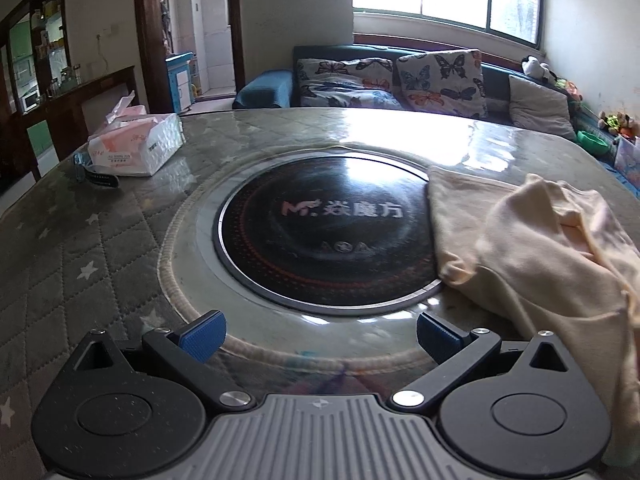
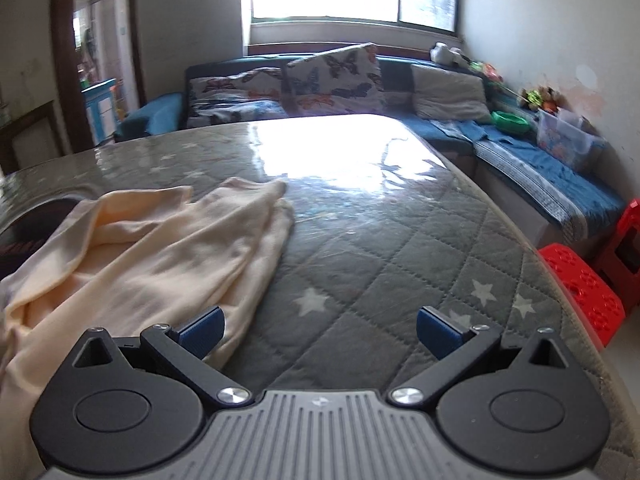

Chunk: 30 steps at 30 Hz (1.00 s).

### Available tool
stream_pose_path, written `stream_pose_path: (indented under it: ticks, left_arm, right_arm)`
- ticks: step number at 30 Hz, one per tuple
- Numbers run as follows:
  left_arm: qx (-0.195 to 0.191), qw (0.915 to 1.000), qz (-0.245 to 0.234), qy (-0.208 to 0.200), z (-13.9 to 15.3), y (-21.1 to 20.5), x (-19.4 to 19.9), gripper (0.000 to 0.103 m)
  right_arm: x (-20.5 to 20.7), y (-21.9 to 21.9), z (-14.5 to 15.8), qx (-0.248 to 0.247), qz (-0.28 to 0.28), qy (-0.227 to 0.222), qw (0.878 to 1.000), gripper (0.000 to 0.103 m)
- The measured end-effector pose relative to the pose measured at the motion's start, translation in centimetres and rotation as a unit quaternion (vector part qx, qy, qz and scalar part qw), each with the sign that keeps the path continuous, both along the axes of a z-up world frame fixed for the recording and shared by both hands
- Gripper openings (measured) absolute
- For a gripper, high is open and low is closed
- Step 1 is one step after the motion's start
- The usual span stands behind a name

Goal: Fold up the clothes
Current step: 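Move both grippers toward the crumpled cream sweatshirt on the table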

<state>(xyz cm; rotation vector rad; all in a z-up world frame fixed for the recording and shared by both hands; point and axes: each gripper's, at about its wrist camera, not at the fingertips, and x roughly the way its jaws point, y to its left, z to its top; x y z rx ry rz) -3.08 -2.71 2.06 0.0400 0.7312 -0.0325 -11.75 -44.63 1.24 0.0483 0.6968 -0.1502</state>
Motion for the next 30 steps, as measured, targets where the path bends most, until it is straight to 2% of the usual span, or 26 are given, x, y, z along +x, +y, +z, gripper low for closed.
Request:
stream_pose_path:
  ticks: [5,13,30]
  left_arm:
    - [-0.001,0.9998,-0.017,0.005,0.4,-1.3,-1.2,0.103]
    - [0.000,0.9994,-0.034,0.010,0.7,-3.0,-2.8,0.103]
    - [0.000,0.9983,-0.056,0.016,1.2,-5.0,-5.9,0.103]
  right_arm:
    - [-1.8,1.6,0.4,-0.013,0.038,0.004,0.999,0.103]
    - [-4.5,3.3,0.8,0.009,0.068,0.006,0.998,0.103]
    - [-8.0,4.7,1.1,0.029,0.079,-0.005,0.996,0.103]
